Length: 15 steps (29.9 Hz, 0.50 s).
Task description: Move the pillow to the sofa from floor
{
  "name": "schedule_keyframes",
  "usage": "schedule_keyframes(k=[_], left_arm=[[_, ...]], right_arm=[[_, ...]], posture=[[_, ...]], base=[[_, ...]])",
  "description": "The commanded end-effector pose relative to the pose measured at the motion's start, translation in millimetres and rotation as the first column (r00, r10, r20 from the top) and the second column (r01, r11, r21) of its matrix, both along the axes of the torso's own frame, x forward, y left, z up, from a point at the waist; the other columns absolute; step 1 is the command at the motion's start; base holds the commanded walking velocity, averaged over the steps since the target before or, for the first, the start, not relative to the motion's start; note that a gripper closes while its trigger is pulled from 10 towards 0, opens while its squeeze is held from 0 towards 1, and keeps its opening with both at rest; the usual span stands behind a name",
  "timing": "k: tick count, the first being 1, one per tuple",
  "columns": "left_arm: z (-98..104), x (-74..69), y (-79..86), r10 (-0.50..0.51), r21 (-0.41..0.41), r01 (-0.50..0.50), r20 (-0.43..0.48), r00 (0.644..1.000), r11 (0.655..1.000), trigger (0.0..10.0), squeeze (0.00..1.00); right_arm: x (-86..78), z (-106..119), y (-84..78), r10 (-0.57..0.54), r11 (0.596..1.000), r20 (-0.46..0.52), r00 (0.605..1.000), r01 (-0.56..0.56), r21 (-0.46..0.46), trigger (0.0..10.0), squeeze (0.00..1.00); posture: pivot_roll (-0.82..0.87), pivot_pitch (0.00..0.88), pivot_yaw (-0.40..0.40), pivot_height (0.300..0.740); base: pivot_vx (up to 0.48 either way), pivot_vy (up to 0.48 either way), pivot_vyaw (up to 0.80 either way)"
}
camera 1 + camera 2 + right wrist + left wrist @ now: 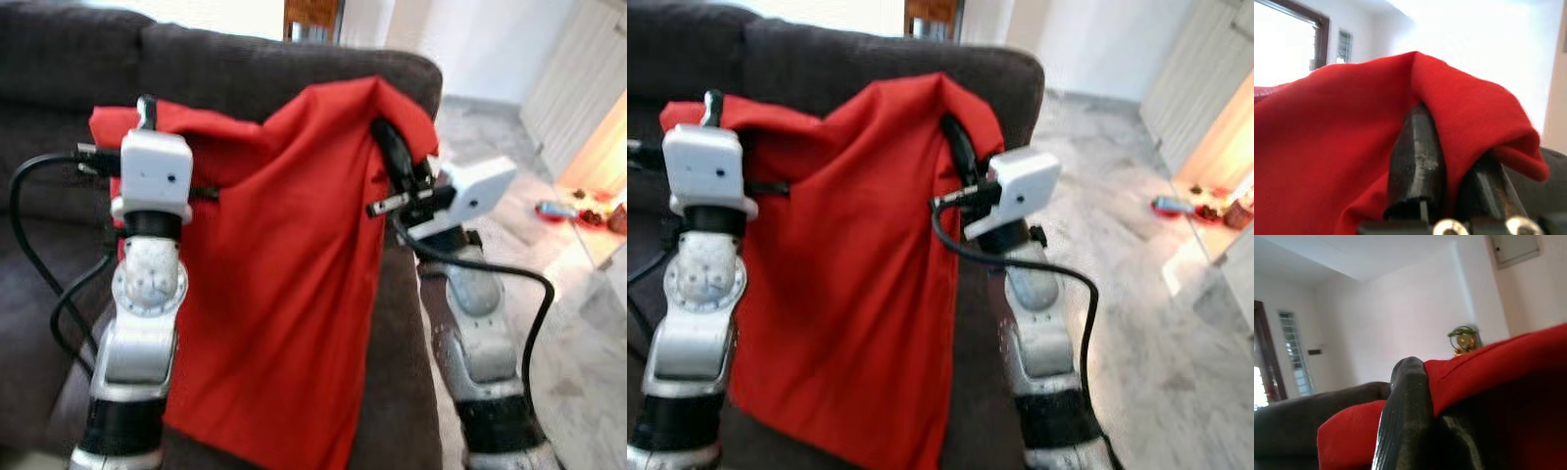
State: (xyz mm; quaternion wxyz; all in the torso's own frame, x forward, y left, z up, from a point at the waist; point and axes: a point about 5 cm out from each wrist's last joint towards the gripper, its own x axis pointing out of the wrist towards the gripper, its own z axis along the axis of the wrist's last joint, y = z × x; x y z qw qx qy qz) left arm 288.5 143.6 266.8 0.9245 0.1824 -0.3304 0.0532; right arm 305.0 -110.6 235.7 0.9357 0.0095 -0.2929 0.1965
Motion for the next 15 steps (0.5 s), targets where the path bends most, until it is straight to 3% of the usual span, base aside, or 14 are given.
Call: schedule_keyframes(k=[1,11,15], left_arm=[[0.8,-2.8,2.3,-0.011,0.002,0.011,0.014,1.000,1.000,10.0,0.00],[-43.7,7.1,8.4,-0.025,-0.007,0.024,-0.205,0.978,1.000,10.0,0.00],[-52.9,8.6,12.4,-0.020,-0.010,0.018,-0.246,0.969,1.000,10.0,0.00]], right_arm=[[-2.6,10.0,8.8,0.050,0.998,0.032,0.998,-0.051,0.037,10.0,0.00],[0.3,-5.6,6.4,0.025,0.999,-0.023,0.999,-0.025,-0.019,10.0,0.00],[1.1,-11.5,7.5,0.023,0.999,-0.045,0.999,-0.025,-0.039,10.0,0.00]], posture=[[0.02,0.000,-0.091,0.740],[0.02,0.000,-0.088,0.740],[0.02,0.000,-0.090,0.740]], base=[[0.000,0.000,0.00],[0.000,0.000,0.00],[0.000,0.000,0.00]])
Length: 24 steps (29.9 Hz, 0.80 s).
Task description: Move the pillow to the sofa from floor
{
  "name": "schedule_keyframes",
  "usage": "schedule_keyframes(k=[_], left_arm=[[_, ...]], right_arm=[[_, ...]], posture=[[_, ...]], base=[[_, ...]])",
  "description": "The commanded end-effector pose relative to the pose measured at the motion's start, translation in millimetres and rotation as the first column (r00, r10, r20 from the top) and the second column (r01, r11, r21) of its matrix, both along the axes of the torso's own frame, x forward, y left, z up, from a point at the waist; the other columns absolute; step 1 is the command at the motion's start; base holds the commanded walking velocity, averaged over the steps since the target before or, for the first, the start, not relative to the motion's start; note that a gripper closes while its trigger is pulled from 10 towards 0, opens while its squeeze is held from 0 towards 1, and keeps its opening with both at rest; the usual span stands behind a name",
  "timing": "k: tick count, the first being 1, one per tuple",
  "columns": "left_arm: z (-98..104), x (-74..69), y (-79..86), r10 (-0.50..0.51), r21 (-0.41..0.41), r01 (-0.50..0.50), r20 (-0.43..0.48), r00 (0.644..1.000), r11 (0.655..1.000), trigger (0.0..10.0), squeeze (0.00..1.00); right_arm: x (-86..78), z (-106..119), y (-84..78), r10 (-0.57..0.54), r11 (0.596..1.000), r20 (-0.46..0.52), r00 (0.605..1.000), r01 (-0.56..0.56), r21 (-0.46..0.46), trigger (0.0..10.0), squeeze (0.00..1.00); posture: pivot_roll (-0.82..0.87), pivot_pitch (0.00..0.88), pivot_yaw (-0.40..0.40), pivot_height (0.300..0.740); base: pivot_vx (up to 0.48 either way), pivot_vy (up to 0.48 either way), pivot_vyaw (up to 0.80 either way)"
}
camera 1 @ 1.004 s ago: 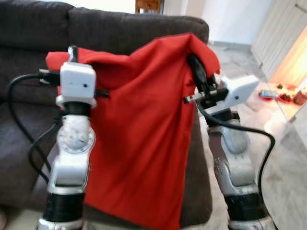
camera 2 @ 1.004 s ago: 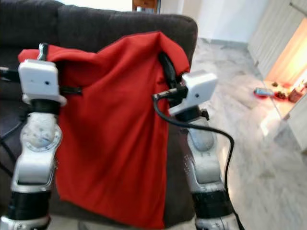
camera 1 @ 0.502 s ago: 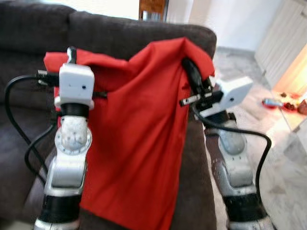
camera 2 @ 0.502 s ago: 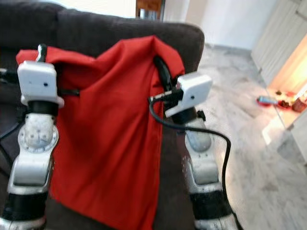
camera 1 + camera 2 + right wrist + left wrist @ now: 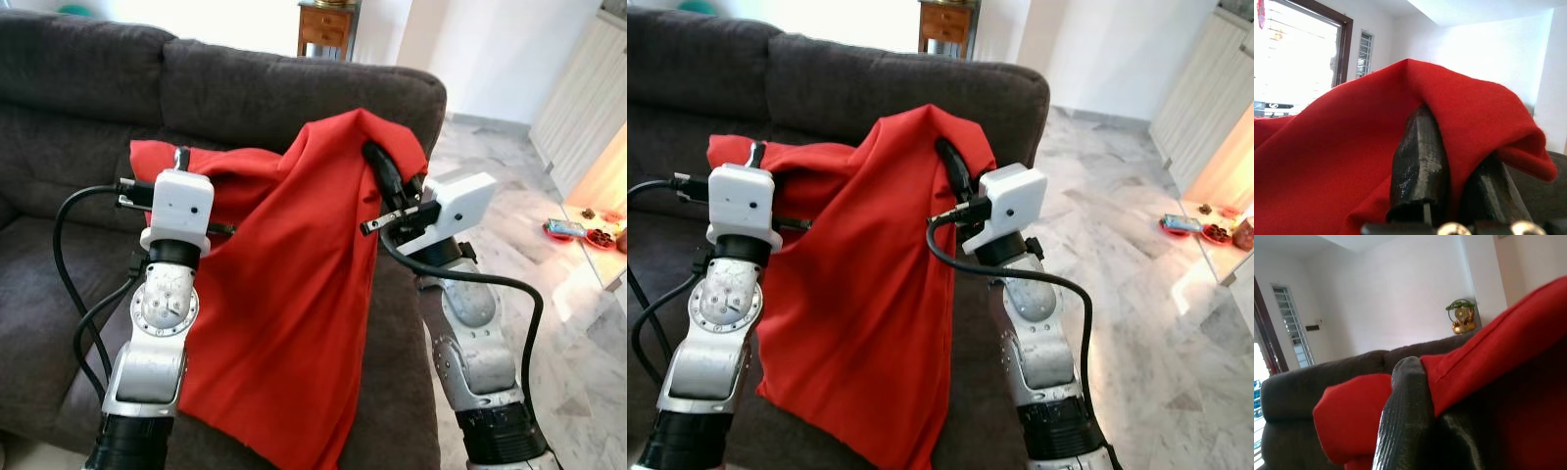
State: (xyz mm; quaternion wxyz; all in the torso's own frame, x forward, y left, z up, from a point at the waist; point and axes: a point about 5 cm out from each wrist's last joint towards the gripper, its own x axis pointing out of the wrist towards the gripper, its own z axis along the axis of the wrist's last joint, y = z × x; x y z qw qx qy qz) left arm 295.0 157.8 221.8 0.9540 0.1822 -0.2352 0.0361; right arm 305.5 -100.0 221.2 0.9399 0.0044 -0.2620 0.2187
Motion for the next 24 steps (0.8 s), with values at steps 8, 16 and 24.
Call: schedule_keyframes(k=[8,16,24], left_arm=[[-8.5,1.8,-3.4,-0.022,0.013,0.023,-0.042,0.999,1.000,10.0,1.00],[-6.6,0.9,-7.2,-0.029,0.026,0.029,-0.024,0.999,0.999,10.0,1.00],[-6.0,0.5,-9.2,-0.034,0.028,0.034,-0.015,0.999,0.999,10.0,1.00]], right_arm=[[0.4,1.2,-1.9,0.003,1.000,0.004,1.000,-0.003,-0.006,10.0,0.00],[-0.1,-2.2,-2.8,0.000,1.000,-0.009,1.000,0.000,-0.016,10.0,1.00],[6.0,-7.9,-11.9,-0.093,0.994,-0.020,0.995,0.092,-0.052,10.0,0.00]], posture=[[0.02,0.000,-0.092,0.740],[0.02,0.000,-0.095,0.740],[0.02,0.000,-0.095,0.740]], base=[[0.000,0.000,0.00],[0.000,0.000,0.00],[0.000,0.000,0.00]])
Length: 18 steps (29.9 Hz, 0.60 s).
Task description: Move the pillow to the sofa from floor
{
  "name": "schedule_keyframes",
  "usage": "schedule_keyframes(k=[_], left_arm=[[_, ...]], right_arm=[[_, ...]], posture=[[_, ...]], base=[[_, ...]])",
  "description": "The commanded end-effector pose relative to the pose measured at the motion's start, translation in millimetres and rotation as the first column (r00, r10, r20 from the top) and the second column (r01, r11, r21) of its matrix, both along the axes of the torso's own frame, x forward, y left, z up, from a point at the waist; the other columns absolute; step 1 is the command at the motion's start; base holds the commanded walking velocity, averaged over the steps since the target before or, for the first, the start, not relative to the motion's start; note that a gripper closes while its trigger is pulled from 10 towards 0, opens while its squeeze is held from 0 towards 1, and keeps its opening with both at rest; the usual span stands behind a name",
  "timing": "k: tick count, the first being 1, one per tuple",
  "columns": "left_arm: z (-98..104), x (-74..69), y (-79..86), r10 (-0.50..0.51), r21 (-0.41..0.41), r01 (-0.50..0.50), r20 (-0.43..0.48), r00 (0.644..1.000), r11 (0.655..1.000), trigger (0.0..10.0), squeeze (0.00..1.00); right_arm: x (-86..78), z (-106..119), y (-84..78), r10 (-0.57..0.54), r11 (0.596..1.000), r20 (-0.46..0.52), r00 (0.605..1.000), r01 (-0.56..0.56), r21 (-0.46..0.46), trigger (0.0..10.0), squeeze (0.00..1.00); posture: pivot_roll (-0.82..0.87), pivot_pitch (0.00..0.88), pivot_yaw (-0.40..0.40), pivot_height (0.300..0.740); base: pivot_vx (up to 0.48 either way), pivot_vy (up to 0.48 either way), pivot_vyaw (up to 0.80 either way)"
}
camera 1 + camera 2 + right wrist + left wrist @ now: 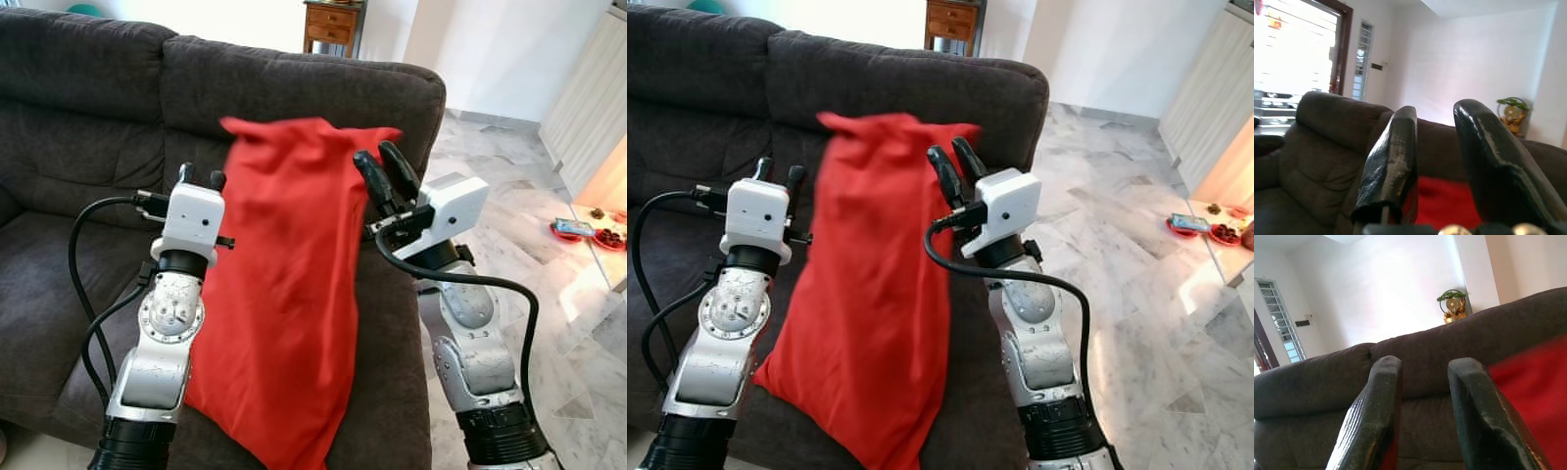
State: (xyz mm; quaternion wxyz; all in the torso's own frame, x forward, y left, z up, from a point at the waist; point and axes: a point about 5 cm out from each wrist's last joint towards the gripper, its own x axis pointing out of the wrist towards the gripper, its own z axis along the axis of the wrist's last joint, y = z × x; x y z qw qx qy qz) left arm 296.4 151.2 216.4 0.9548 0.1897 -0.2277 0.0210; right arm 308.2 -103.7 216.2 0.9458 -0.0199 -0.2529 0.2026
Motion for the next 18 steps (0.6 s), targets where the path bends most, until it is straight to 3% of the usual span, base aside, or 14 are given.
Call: schedule_keyframes(k=[1,6,7,8,9,12,15,16,18], left_arm=[[-0.9,-0.9,-3.3,-0.011,0.008,0.011,0.006,1.000,1.000,10.0,1.00],[-7.1,0.3,-5.6,-0.018,0.007,0.018,-0.018,1.000,1.000,10.0,1.00],[-14.5,1.0,-5.6,-0.022,0.013,0.022,-0.048,0.999,1.000,10.0,0.00],[-24.0,1.7,-4.3,-0.025,0.019,0.027,-0.086,0.996,0.999,10.0,0.00],[-24.0,1.7,-4.3,-0.025,0.019,0.027,-0.086,0.996,0.999,10.0,0.00],[-55.0,3.2,5.9,-0.023,0.005,0.025,-0.219,0.976,1.000,10.0,0.00],[-87.8,0.8,20.6,0.016,0.013,-0.012,-0.344,0.939,1.000,10.0,0.00],[-103.0,-2.6,29.2,0.047,0.032,-0.038,-0.389,0.920,0.999,10.0,0.00],[-119.1,-7.0,37.5,0.068,0.027,-0.063,-0.452,0.889,0.998,10.0,0.00]], right_arm=[[6.5,-6.7,-14.3,-0.095,0.995,-0.025,0.995,0.095,-0.019,10.0,0.00],[15.2,-24.3,-43.7,-0.290,0.957,-0.086,0.953,0.286,-0.055,10.0,0.00],[17.2,-34.6,-60.0,-0.374,0.927,-0.121,0.920,0.368,-0.071,10.0,0.00],[17.6,-45.9,-74.8,-0.442,0.897,-0.149,0.884,0.432,-0.099,10.0,0.00],[17.6,-45.9,-74.8,-0.442,0.897,-0.149,0.884,0.432,-0.099,10.0,0.00],[14.3,-77.8,-103.9,-0.544,0.839,-0.247,0.802,0.523,-0.149,10.0,0.00],[5.9,-108.0,-126.5,-0.607,0.792,-0.335,0.720,0.580,-0.189,10.0,0.00],[-1.0,-126.4,-137.8,-0.635,0.768,-0.383,0.670,0.598,-0.228,10.0,0.00],[-7.6,-141.2,-146.8,-0.667,0.741,-0.416,0.618,0.611,-0.279,10.0,0.00]], posture=[[0.02,0.000,-0.095,0.740],[0.01,0.000,-0.094,0.740],[0.01,0.000,-0.094,0.740],[0.01,0.000,-0.095,0.740],[0.01,0.000,-0.095,0.740],[0.01,0.000,-0.092,0.740],[0.01,0.000,-0.090,0.740],[0.00,0.000,-0.087,0.740],[0.00,0.000,-0.086,0.740]], base=[[0.000,0.000,0.00],[0.000,0.000,0.00],[0.000,0.000,0.00],[0.000,0.000,0.00],[0.000,0.000,0.00],[0.000,0.000,0.00],[0.000,0.000,0.00],[0.000,0.000,0.00],[0.000,0.000,0.00]])
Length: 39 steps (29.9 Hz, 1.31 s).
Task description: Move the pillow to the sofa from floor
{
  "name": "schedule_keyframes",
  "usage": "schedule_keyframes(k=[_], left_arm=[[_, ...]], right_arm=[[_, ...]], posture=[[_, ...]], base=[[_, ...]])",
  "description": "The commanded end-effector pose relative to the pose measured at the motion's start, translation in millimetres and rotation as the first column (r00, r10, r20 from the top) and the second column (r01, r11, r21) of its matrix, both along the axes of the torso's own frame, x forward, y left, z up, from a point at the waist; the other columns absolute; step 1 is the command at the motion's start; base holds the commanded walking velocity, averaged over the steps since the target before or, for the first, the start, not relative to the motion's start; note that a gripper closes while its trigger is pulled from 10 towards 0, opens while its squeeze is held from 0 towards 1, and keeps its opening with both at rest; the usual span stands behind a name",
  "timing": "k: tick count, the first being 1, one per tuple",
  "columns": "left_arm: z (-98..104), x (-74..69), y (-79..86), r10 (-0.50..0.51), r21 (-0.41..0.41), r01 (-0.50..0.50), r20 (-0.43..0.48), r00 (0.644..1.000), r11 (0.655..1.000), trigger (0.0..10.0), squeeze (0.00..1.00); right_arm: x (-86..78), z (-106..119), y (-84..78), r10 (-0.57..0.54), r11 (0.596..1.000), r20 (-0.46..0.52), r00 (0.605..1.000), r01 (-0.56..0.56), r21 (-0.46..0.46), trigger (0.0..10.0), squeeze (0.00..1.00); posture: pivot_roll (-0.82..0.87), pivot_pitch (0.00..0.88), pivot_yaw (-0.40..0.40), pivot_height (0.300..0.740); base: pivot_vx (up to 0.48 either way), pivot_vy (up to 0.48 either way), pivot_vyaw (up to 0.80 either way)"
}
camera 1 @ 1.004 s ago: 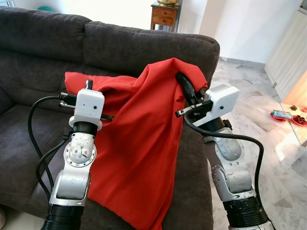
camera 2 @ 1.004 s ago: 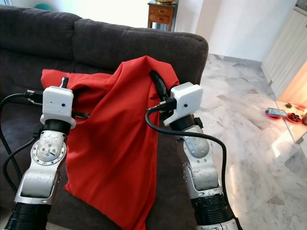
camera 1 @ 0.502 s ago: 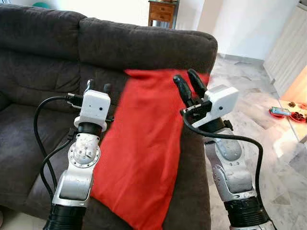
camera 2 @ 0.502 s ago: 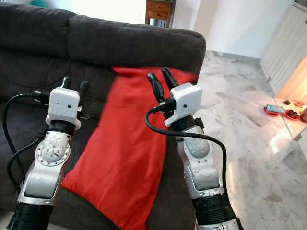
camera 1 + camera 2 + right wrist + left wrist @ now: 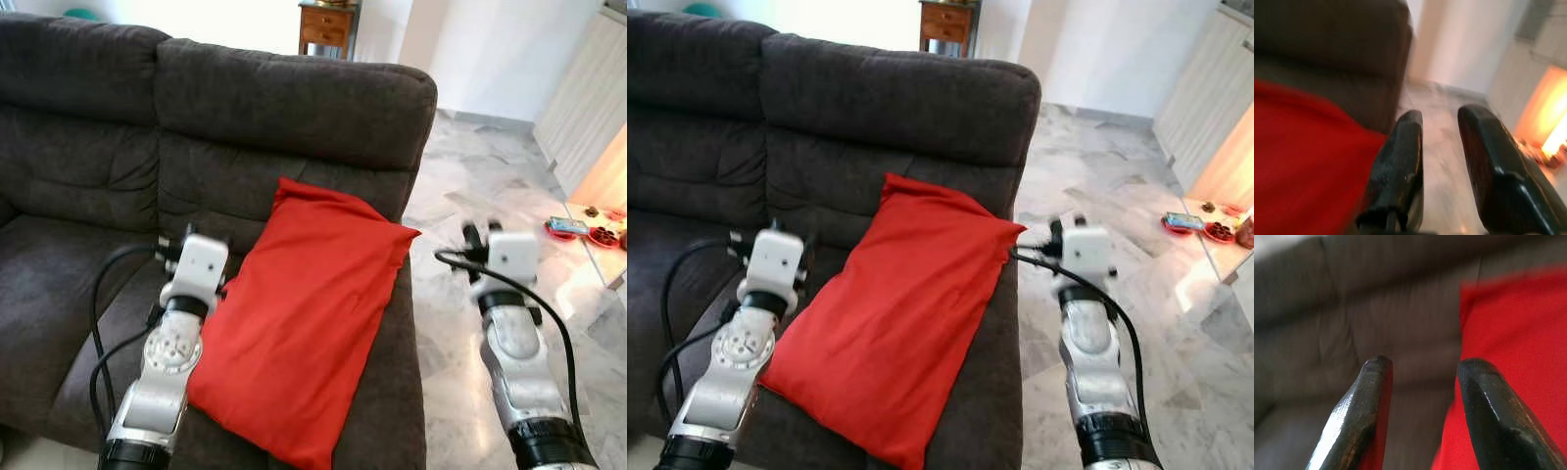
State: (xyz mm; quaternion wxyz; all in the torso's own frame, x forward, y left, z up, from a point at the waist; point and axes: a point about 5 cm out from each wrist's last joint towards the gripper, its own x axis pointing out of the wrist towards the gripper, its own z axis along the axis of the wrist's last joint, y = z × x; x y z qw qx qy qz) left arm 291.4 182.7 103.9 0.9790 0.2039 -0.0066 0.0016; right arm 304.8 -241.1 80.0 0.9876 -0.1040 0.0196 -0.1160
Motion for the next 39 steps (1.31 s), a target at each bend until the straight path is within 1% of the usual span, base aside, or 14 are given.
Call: schedule_keyframes(k=[1,5,8,12,14,16,17,19,22,26,29,32,35,39], left_arm=[[-17.6,-5.8,12.0,0.038,-0.005,-0.038,-0.070,0.997,0.999,10.0,0.00],[-47.8,-18.1,24.0,0.067,0.002,-0.068,-0.194,0.979,0.998,10.0,0.00],[-83.6,-35.5,32.6,0.100,0.003,-0.105,-0.332,0.938,0.994,10.0,0.00],[-110.0,-50.3,33.9,0.108,-0.003,-0.121,-0.434,0.894,0.993,10.0,0.00],[-113.7,-52.3,33.9,0.107,-0.004,-0.122,-0.450,0.887,0.993,10.0,0.00],[-125.1,-57.9,35.5,0.119,-0.032,-0.155,-0.497,0.860,0.987,10.0,0.00],[-131.5,-62.2,41.2,0.144,-0.048,-0.198,-0.521,0.841,0.979,10.0,0.00],[-133.1,-64.0,45.2,0.160,-0.037,-0.211,-0.528,0.834,0.977,10.0,0.00],[-144.8,-74.6,52.8,0.139,-0.113,-0.253,-0.596,0.791,0.961,10.0,0.00],[-156.5,-89.3,56.9,0.162,-0.127,-0.315,-0.648,0.745,0.941,10.0,0.00],[-164.9,-97.9,53.7,0.146,-0.114,-0.304,-0.686,0.713,0.946,10.0,0.00],[-167.5,-100.0,53.0,0.153,-0.090,-0.296,-0.697,0.700,0.951,10.0,0.00],[-168.8,-101.0,53.7,0.168,-0.081,-0.313,-0.705,0.689,0.946,10.0,0.00],[-170.3,-103.3,56.0,0.180,-0.074,-0.330,-0.715,0.675,0.941,10.0,0.00]], right_arm=[[-10.2,-16.4,-16.1,-0.069,0.998,-0.068,0.995,0.069,-0.001,10.0,0.00],[-30.0,-46.6,-31.0,-0.124,0.991,-0.205,0.971,0.130,0.013,10.0,0.00],[-53.3,-75.5,-38.2,-0.142,0.989,-0.347,0.927,0.151,-0.001,10.0,0.00],[-77.3,-101.4,-37.8,-0.128,0.989,-0.477,0.870,0.148,0.006,10.0,0.00],[-81.7,-105.6,-37.3,-0.127,0.989,-0.499,0.857,0.149,0.005,10.0,0.00],[-96.3,-119.2,-34.5,-0.119,0.989,-0.567,0.815,0.149,0.008,10.0,0.00],[-110.0,-130.6,-30.5,-0.106,0.990,-0.623,0.775,0.141,0.007,10.0,0.00],[-114.9,-134.3,-29.1,-0.104,0.990,-0.641,0.761,0.138,0.003,10.0,0.00],[-123.6,-141.6,-22.6,-0.080,0.989,-0.661,0.746,0.141,0.039,10.0,0.00],[-134.4,-149.4,-17.5,-0.070,0.990,-0.698,0.712,0.135,0.039,10.0,0.00],[-139.4,-153.3,-13.7,-0.057,0.986,-0.710,0.702,0.151,0.070,10.0,0.00],[-142.6,-157.6,-7.0,-0.012,0.984,-0.731,0.682,0.140,0.114,10.0,0.00],[-143.9,-160.6,1.2,0.044,0.993,-0.755,0.654,0.052,0.102,10.0,0.00],[-143.7,-161.0,1.8,0.026,0.988,-0.750,0.661,0.100,0.122,10.0,0.00]], posture=[[0.01,0.000,-0.085,0.740],[0.01,0.000,-0.082,0.740],[0.01,0.000,-0.075,0.740],[0.00,0.000,-0.071,0.740],[0.00,0.000,-0.071,0.740],[0.00,0.000,-0.069,0.740],[0.00,0.000,-0.067,0.740],[0.00,0.000,-0.066,0.740],[-0.01,0.000,-0.066,0.740],[-0.01,0.000,-0.060,0.740],[-0.01,0.000,-0.060,0.740],[-0.01,0.000,-0.060,0.740],[-0.01,0.000,-0.062,0.740],[-0.01,0.000,-0.064,0.740]], base=[[0.000,0.000,0.00],[0.000,0.000,0.00],[0.000,0.000,0.00],[0.000,0.000,0.00],[0.000,0.000,0.00],[0.000,0.000,0.00],[0.000,0.000,0.00],[0.000,0.000,0.00],[0.000,0.000,0.00],[0.000,0.000,0.00],[0.000,0.000,0.00],[0.000,0.000,0.00],[0.000,0.000,0.00],[0.000,0.000,0.00]])
